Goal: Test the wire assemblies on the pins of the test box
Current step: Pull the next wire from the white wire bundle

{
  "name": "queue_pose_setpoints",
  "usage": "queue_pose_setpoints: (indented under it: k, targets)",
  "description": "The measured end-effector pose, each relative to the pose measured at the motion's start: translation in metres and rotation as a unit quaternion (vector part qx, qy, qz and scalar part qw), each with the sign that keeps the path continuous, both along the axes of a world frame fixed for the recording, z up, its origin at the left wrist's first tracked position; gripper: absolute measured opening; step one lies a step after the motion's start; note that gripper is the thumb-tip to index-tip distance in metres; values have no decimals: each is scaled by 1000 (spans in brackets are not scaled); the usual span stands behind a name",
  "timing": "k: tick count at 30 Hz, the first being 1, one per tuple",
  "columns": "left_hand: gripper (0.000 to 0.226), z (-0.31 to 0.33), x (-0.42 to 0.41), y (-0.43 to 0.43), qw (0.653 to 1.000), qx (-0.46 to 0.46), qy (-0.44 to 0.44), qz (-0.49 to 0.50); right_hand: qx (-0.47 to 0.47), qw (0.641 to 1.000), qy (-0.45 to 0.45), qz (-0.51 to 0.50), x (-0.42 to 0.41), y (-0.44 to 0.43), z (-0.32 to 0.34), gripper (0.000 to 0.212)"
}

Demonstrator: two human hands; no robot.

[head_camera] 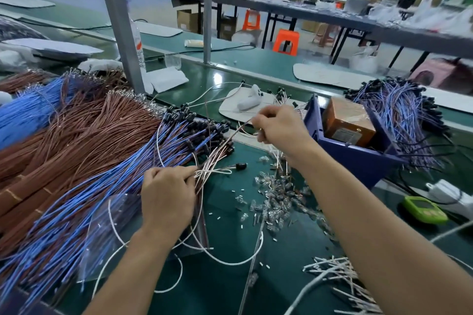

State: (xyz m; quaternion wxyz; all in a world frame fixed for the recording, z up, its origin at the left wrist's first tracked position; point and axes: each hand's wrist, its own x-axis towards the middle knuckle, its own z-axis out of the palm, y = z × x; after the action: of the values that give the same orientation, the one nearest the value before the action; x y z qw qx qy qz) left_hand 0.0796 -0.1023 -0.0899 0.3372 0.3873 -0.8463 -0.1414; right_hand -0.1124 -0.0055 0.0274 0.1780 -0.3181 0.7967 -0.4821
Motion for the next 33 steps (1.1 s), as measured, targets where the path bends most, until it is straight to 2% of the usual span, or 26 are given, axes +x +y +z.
queue_pose_setpoints:
  k: [2, 5, 7, 9, 12, 14, 16, 19, 21, 23, 25, 27, 30, 33]
  targets:
    - [21, 2, 1, -1, 1000, -10, -10, 17, -110, 986, -109, -58, -2, 15, 12, 15]
    - [14, 6, 4, -2, 998, 9, -42, 47, -266, 912, -292, -110, -10, 46, 30, 10]
    - [21, 11, 8, -3, 997, 29, -45, 52, -312, 882, -338, -100, -13, 68, 35, 7]
    - [47, 22, 11, -4, 997, 43, -57, 19, -332, 871, -352, -90, -13, 89, 34, 4]
    - [104, 46, 7, 7, 988, 15, -113, -107, -331, 872, -347, -97, -10, 118, 26, 9]
    - [114, 62, -4, 31, 980, -23, -101, -173, -324, 881, -332, -94, -9, 133, 18, 11]
    - [103, 73, -22, 62, 970, -27, -44, -238, -317, 888, -322, -86, -7, 145, 10, 15]
    - [76, 82, -60, 107, 945, 33, 23, -325, -319, 892, -312, -75, -5, 159, 3, 20]
    - [52, 82, -81, 123, 928, 118, 41, -351, -332, 887, -309, -84, -7, 175, 1, 20]
    - [26, 80, -95, 129, 884, 252, 71, -388, -340, 887, -296, -100, -12, 197, 2, 19]
    - [18, 75, -102, 130, 846, 319, 95, -416, -321, 903, -261, -114, -17, 224, 2, 19]
    - [15, 71, -109, 132, 839, 329, 76, -428, -286, 925, -219, -120, -18, 247, 0, 22]
    - [14, 67, -123, 142, 837, 333, -11, -434, -239, 947, -159, -143, -22, 271, -8, 33]
    - [13, 58, -131, 151, 853, 314, -78, -410, -154, 969, -62, -183, -31, 288, -23, 36]
